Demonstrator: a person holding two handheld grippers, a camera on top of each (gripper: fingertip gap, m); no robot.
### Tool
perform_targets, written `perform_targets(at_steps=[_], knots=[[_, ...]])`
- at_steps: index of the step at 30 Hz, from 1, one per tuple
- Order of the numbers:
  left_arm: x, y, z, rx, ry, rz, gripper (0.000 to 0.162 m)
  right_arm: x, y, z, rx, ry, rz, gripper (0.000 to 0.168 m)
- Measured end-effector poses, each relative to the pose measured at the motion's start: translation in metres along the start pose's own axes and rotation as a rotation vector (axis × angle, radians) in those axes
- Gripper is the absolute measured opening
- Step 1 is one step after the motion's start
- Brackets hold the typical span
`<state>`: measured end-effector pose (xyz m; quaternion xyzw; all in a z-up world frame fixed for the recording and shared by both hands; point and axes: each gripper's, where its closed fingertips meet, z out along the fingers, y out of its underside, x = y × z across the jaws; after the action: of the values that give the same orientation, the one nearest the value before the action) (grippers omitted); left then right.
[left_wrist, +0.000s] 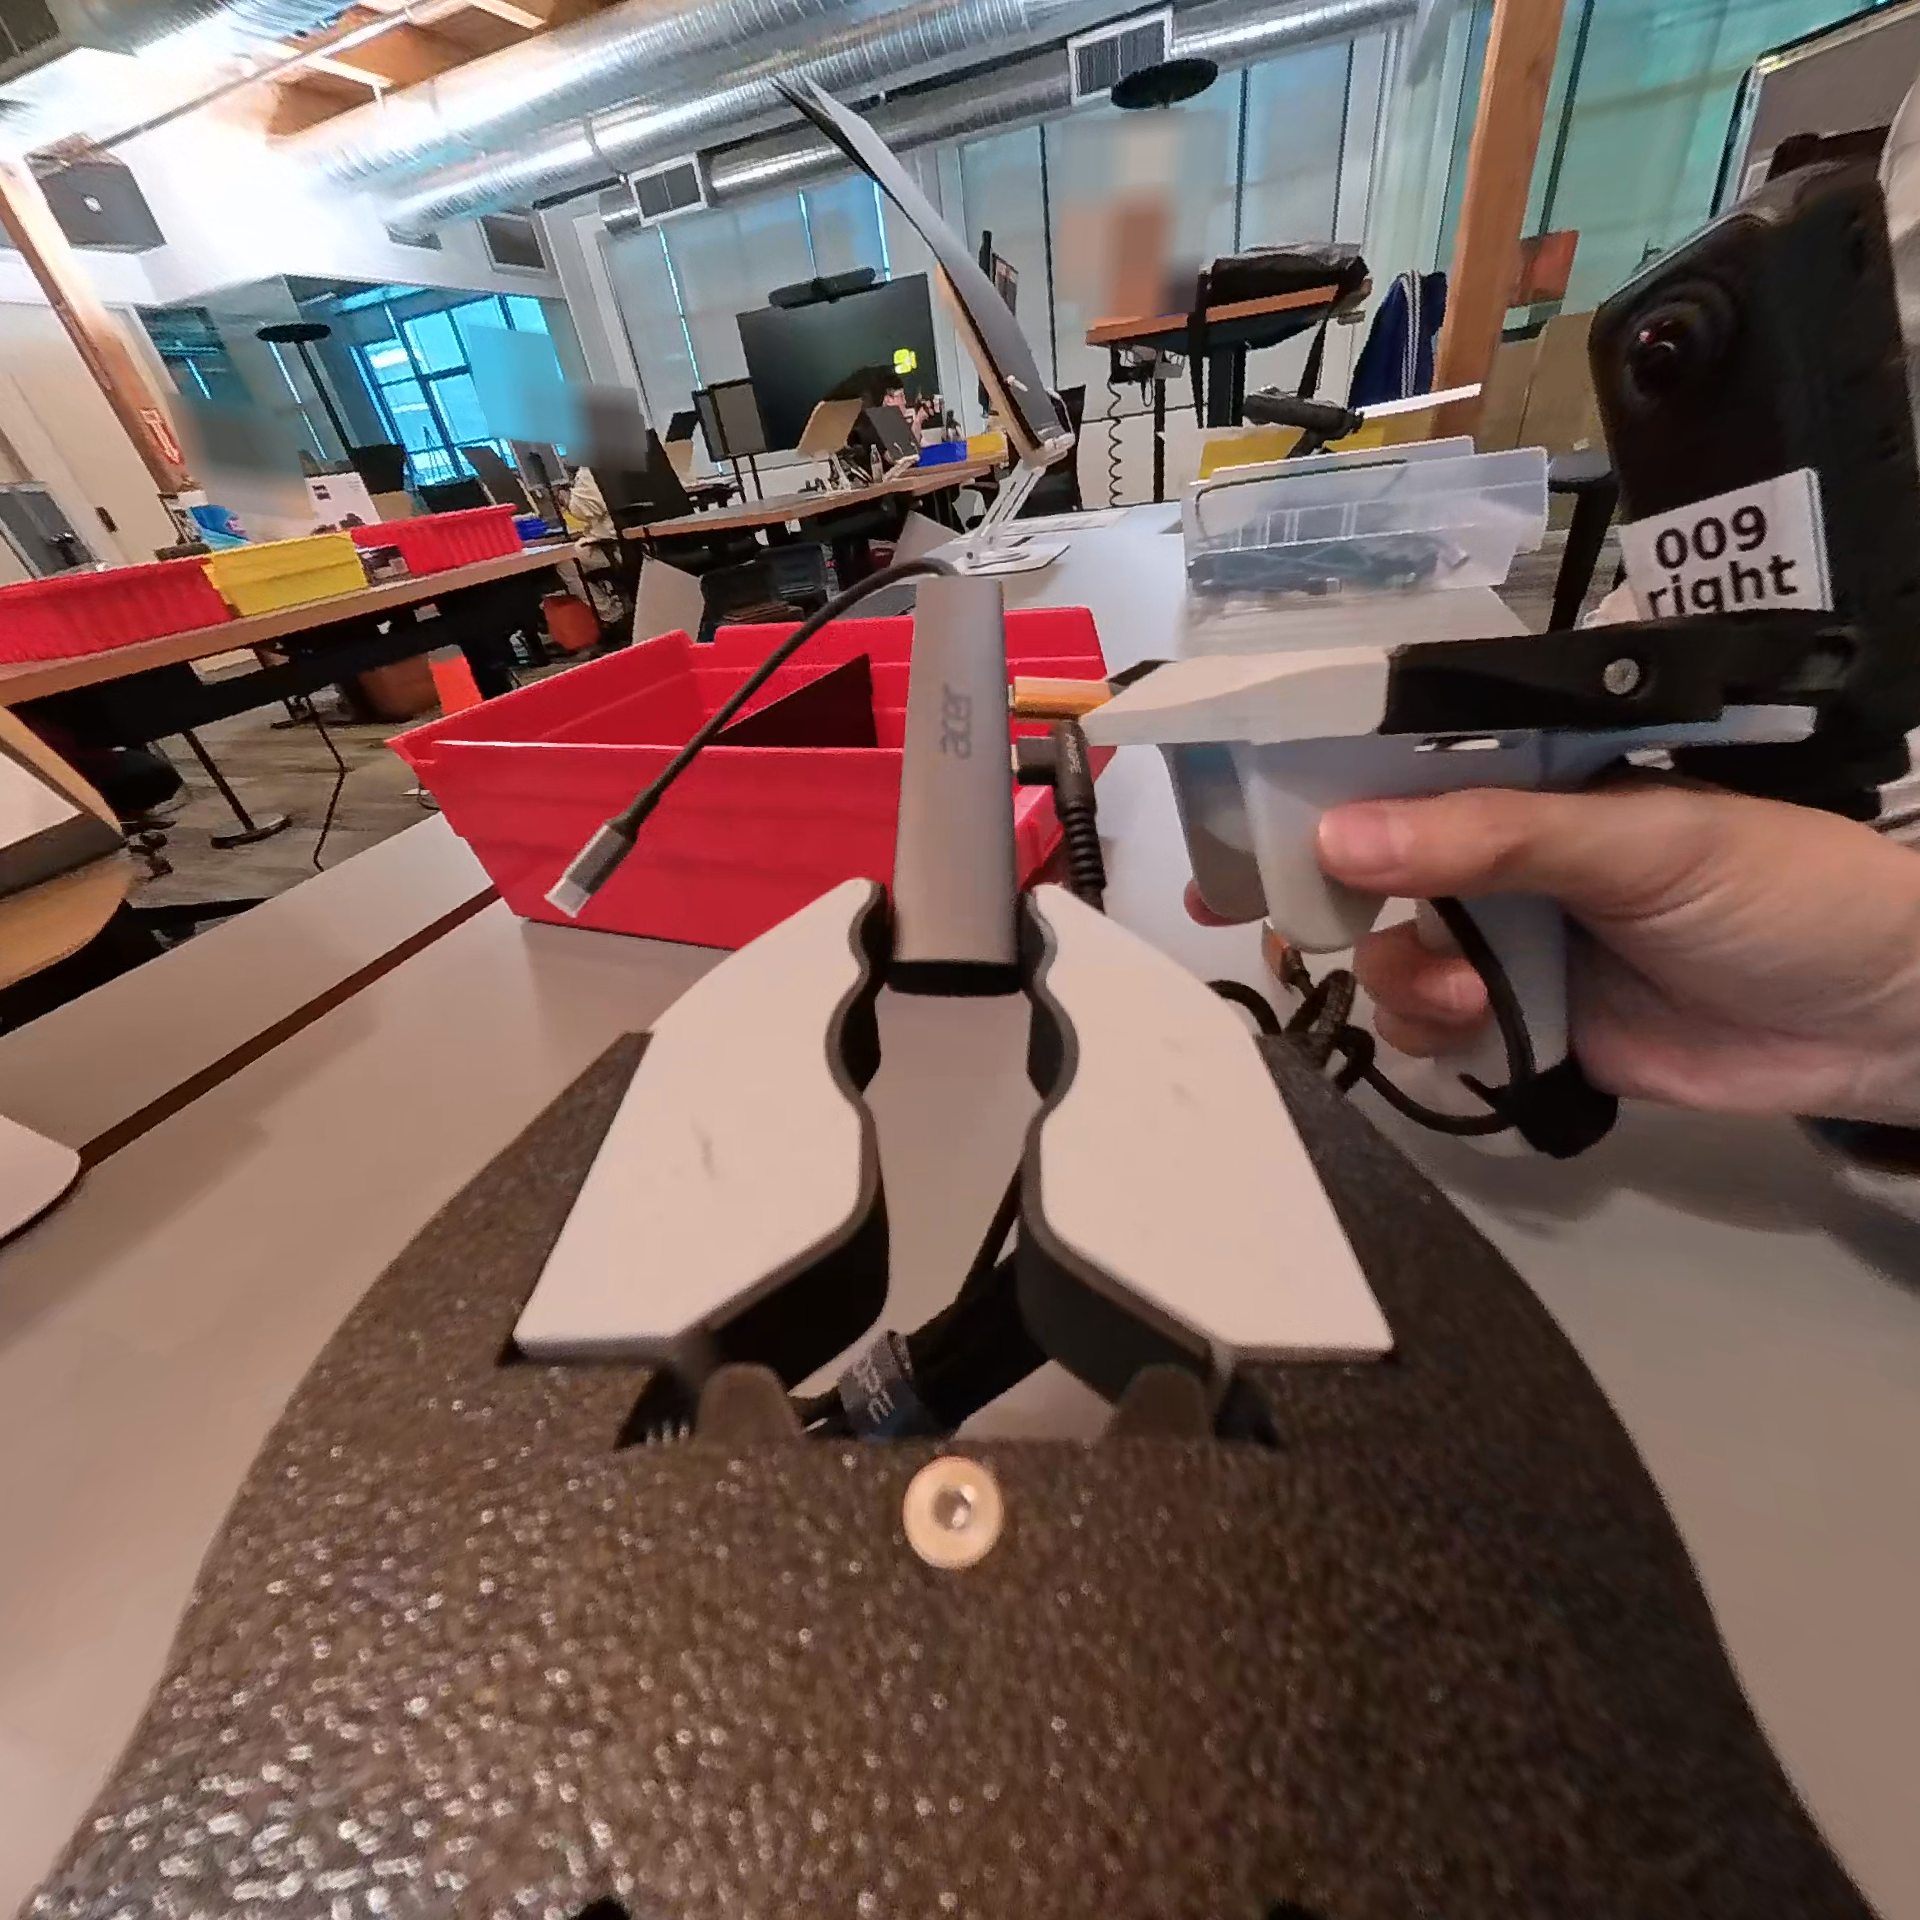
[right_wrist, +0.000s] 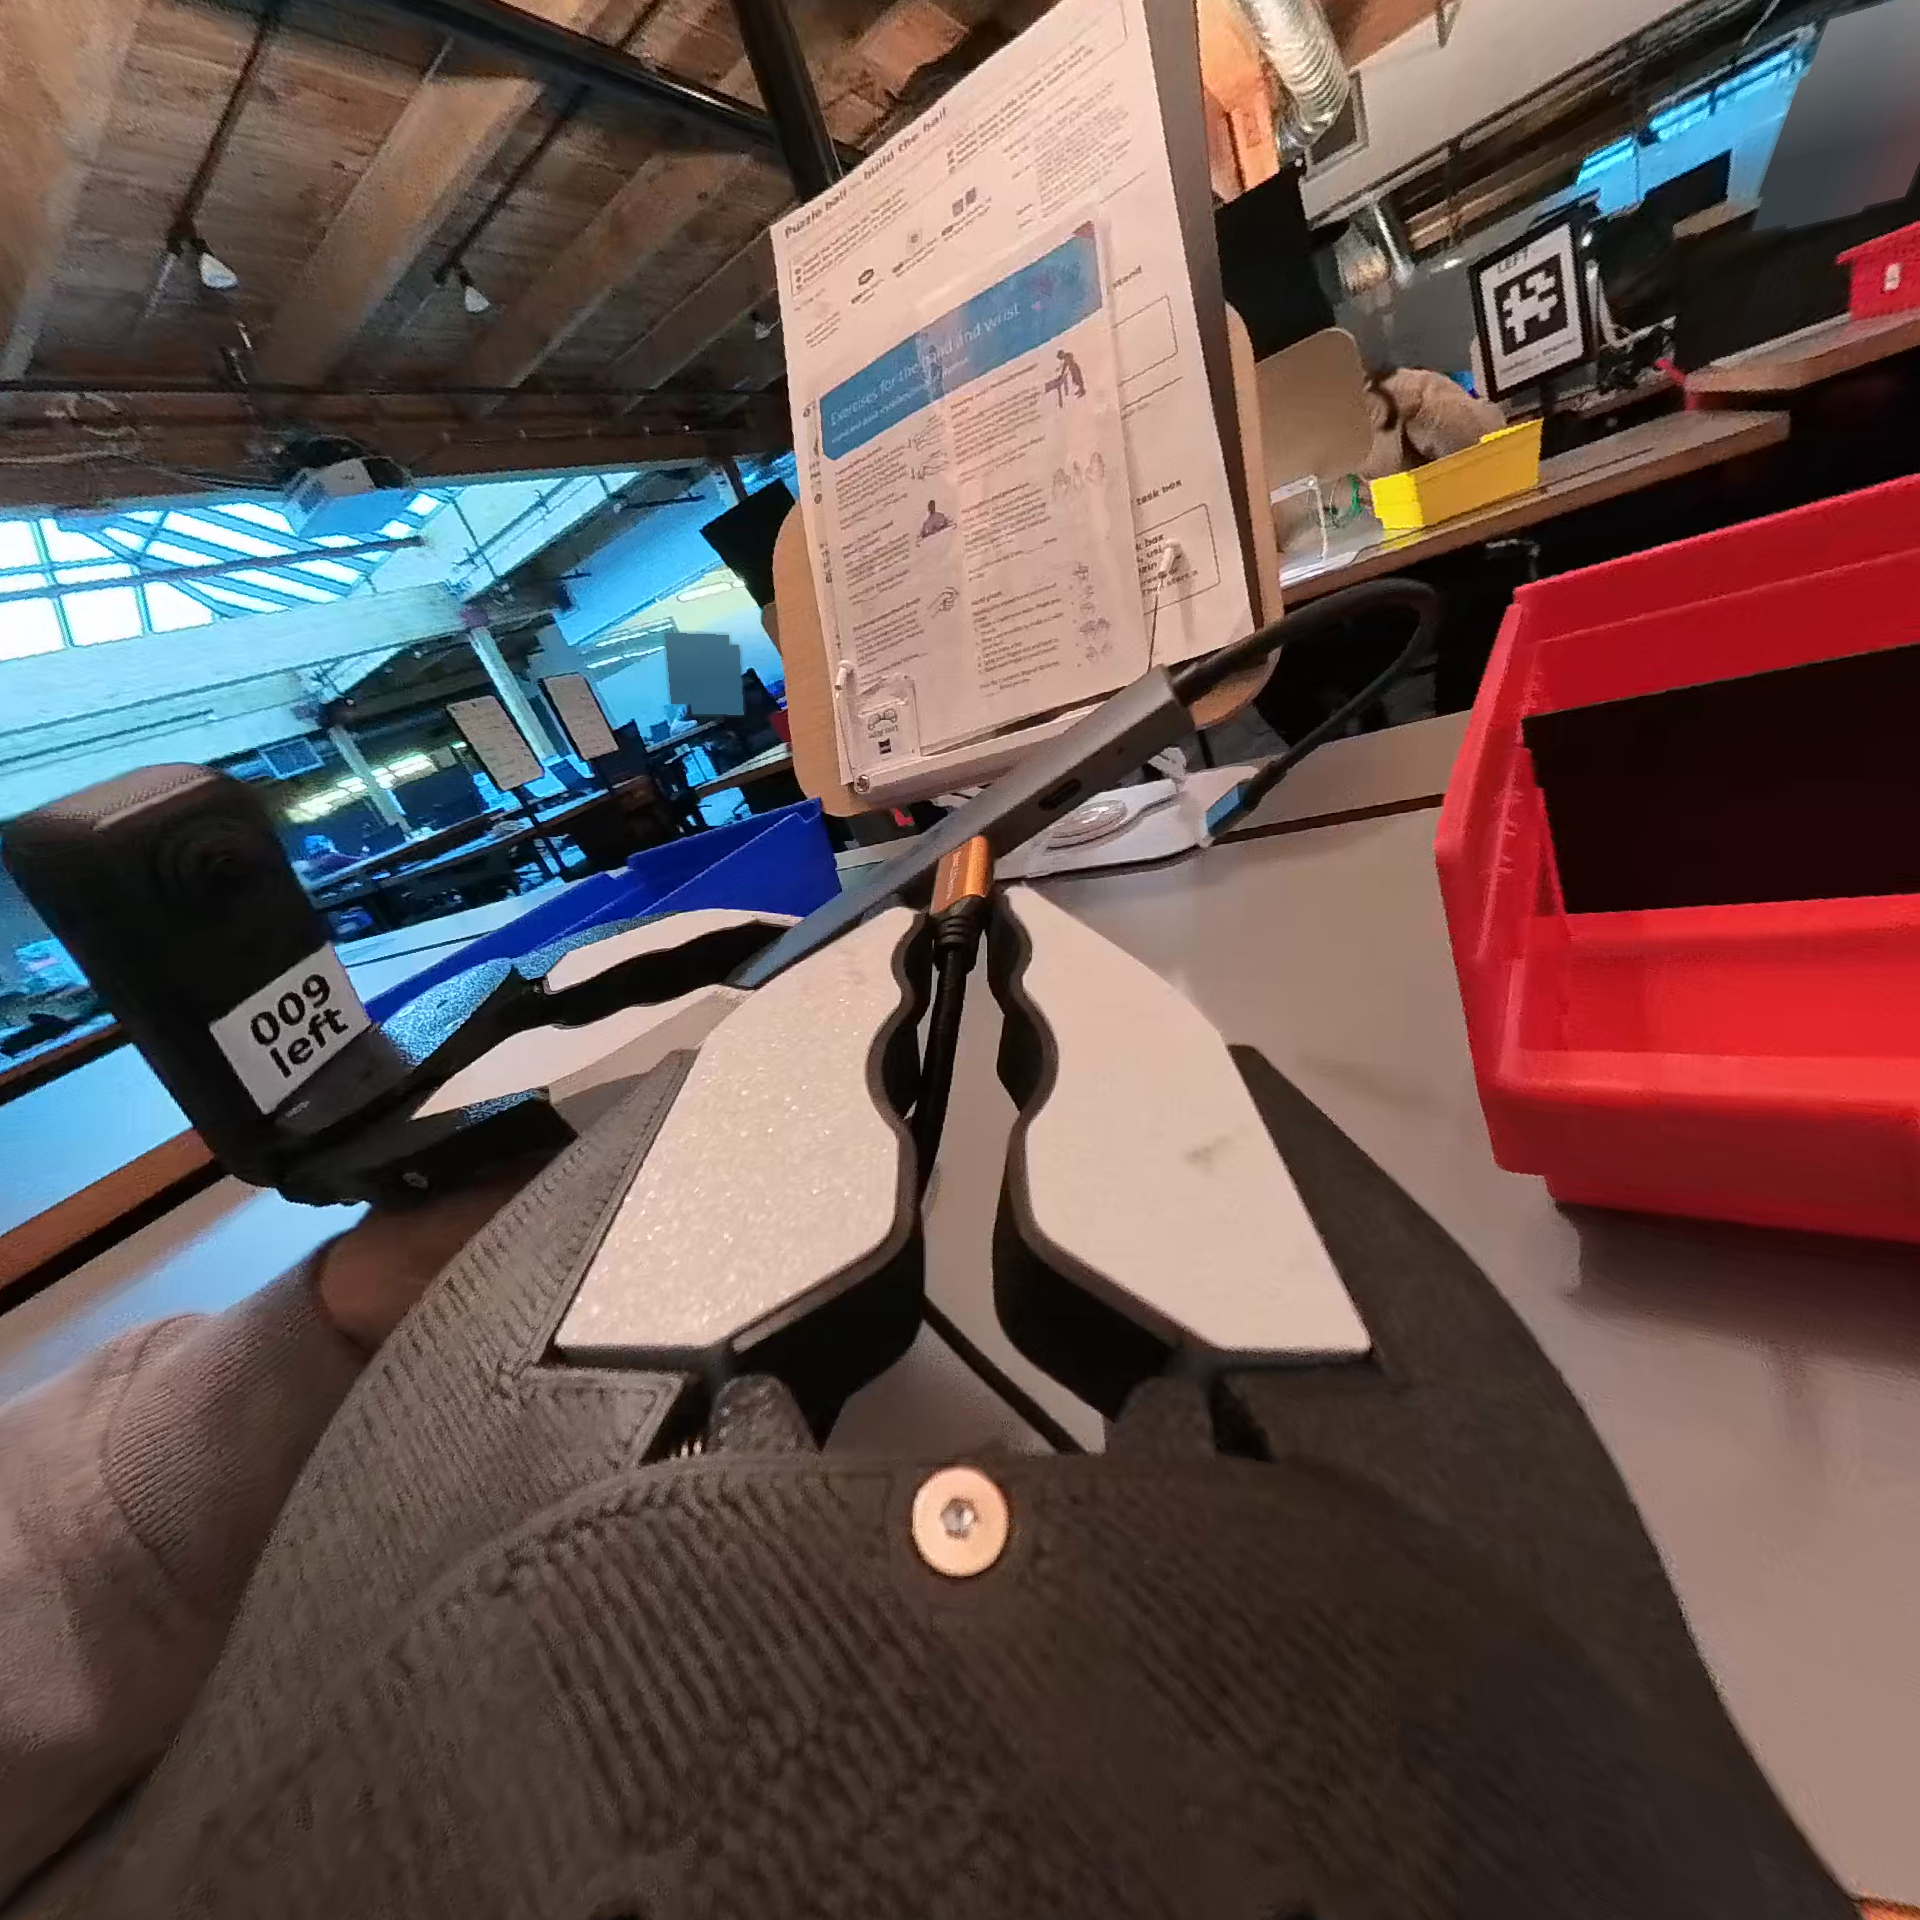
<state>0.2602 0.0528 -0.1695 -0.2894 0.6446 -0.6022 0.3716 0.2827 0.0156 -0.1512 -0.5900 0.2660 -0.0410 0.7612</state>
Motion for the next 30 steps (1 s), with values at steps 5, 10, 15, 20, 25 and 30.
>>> perform_targets(at_steps=[5,10,15,20,25,30], knots=[[-0.001,-0.007,-0.002,0.015,-0.045,0.088,0.023,0.001,0.002,0.0,0.003,-0.031,0.082,0.01],[0.0,-0.01,-0.003,-0.022,-0.057,0.109,0.023,0.002,0.003,0.0,-0.044,0.026,-0.186,0.012],[-0.002,-0.012,-0.005,-0.045,-0.053,0.059,0.024,0.002,0.001,0.003,-0.079,0.051,-0.366,0.012],[-0.009,-0.012,-0.009,-0.07,-0.051,-0.086,0.023,-0.002,-0.002,0.012,-0.065,0.077,-0.491,0.012],[-0.013,-0.006,-0.018,-0.118,-0.099,-0.256,0.024,-0.008,0.001,0.021,-0.081,0.064,-0.496,0.012],[-0.007,0.014,-0.038,-0.083,-0.265,-0.337,0.024,-0.018,0.028,0.024,-0.128,0.008,-0.404,0.013]])
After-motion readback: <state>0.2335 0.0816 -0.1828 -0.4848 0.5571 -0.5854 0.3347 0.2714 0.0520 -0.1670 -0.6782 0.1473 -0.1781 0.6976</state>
